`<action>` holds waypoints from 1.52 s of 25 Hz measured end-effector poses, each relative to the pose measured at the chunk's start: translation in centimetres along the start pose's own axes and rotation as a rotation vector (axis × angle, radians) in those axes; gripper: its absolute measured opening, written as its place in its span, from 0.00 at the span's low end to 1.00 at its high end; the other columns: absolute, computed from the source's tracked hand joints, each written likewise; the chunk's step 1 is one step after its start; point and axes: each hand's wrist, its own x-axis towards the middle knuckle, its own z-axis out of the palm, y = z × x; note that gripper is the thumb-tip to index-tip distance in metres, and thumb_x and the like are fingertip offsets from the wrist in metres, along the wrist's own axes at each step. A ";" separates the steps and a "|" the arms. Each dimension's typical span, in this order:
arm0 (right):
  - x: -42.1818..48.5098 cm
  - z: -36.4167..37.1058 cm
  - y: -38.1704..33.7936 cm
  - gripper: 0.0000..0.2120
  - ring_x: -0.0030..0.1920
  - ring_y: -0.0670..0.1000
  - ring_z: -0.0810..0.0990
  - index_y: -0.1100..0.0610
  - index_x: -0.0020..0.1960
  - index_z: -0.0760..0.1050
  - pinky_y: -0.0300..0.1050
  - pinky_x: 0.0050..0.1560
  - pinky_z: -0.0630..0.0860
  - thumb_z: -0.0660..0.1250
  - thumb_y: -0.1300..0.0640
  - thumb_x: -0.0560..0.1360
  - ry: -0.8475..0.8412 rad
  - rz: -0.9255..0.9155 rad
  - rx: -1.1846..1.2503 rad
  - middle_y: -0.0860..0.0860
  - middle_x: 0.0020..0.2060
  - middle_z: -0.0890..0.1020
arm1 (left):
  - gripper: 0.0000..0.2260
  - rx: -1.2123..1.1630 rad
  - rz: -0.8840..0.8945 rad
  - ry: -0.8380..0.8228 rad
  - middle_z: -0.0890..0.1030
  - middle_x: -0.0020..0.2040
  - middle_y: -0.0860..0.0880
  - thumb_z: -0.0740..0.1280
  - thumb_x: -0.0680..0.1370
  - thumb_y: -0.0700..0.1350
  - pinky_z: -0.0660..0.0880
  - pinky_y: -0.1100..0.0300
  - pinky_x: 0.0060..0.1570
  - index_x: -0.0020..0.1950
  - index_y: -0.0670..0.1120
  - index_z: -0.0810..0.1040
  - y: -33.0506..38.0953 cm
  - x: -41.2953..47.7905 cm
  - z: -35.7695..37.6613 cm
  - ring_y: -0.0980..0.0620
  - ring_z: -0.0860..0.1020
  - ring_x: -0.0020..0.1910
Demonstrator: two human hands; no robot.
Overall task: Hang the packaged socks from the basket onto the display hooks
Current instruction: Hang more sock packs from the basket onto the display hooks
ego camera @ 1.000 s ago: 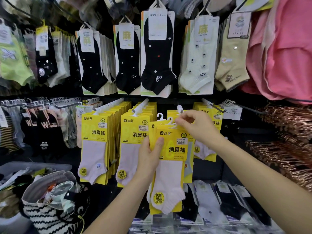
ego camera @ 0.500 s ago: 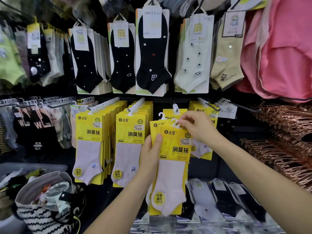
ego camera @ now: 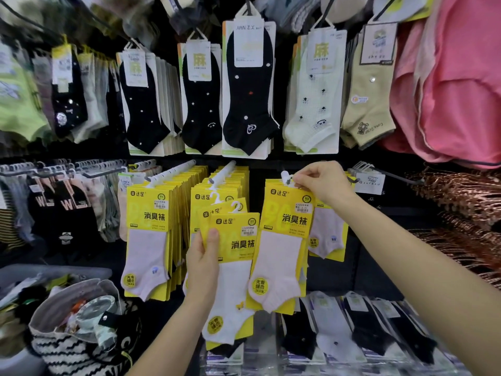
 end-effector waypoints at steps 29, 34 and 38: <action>-3.1 -0.1 -0.9 0.04 0.41 0.50 0.80 0.50 0.40 0.79 0.45 0.45 0.77 0.70 0.58 0.72 -0.131 -0.167 -0.170 0.46 0.36 0.81 | 0.04 -0.070 -0.042 -0.152 0.83 0.47 0.55 0.64 0.78 0.48 0.78 0.64 0.42 0.50 0.52 0.77 1.7 -1.1 6.4 0.60 0.81 0.45; -1.8 -0.5 -0.4 0.09 0.40 0.47 0.81 0.49 0.37 0.76 0.47 0.47 0.78 0.68 0.59 0.74 -0.154 -0.058 -0.185 0.45 0.33 0.81 | 0.08 0.005 -0.040 -0.055 0.78 0.36 0.60 0.60 0.80 0.49 0.72 0.69 0.36 0.42 0.51 0.74 1.3 -0.6 5.1 0.64 0.75 0.35; -0.3 -0.4 -0.6 0.09 0.37 0.45 0.79 0.49 0.36 0.75 0.40 0.38 0.74 0.68 0.58 0.74 -0.076 -0.038 -0.197 0.44 0.32 0.80 | 0.11 0.075 -0.034 0.038 0.72 0.37 0.52 0.59 0.80 0.49 0.67 0.58 0.38 0.39 0.49 0.70 0.8 0.1 2.2 0.55 0.69 0.37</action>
